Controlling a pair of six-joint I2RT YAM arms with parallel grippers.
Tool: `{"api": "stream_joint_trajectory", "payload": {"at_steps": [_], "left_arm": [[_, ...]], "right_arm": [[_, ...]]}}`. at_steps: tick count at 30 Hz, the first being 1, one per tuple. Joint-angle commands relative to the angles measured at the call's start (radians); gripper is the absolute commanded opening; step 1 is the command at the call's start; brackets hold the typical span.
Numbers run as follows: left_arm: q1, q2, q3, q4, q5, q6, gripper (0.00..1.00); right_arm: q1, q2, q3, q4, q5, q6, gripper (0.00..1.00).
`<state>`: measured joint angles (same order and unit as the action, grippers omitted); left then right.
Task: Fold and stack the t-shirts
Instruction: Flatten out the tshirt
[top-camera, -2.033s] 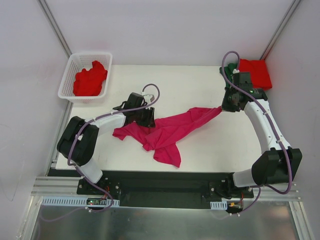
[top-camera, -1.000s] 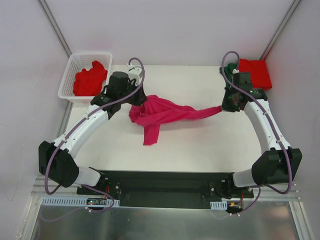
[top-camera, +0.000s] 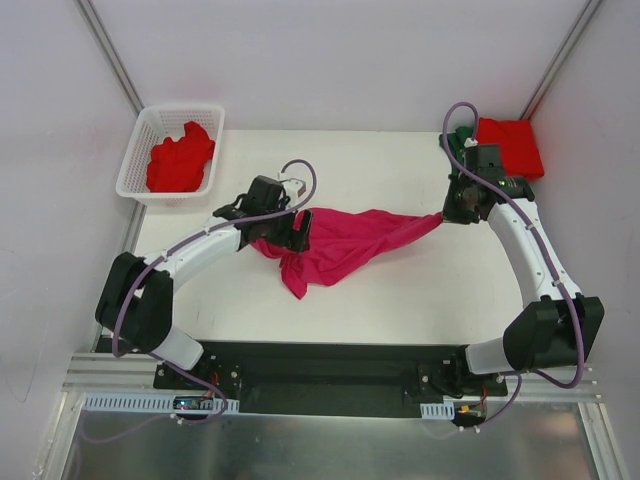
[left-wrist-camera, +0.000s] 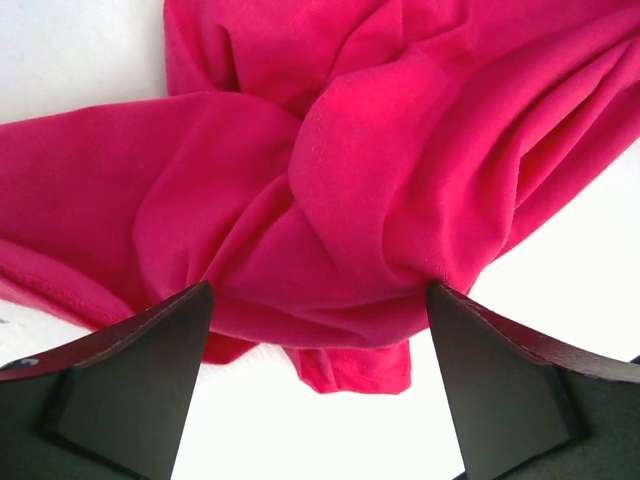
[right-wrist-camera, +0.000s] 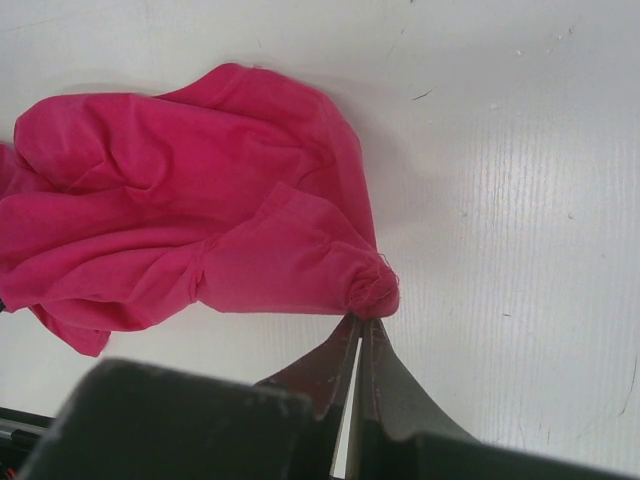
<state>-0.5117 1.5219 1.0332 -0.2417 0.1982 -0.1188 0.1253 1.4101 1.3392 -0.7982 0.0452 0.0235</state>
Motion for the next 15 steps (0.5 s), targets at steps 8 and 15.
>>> {"api": "stream_joint_trajectory", "payload": {"at_steps": [8, 15], "left_arm": [[-0.042, -0.216, -0.145, -0.007, -0.04, -0.094, 0.82], [-0.085, -0.266, -0.219, -0.005, -0.075, -0.151, 0.8]], "right_arm": [[0.01, 0.003, 0.035, 0.001, -0.004, -0.007, 0.01], [0.014, 0.015, 0.034, 0.008, -0.015, -0.002, 0.01]]}}
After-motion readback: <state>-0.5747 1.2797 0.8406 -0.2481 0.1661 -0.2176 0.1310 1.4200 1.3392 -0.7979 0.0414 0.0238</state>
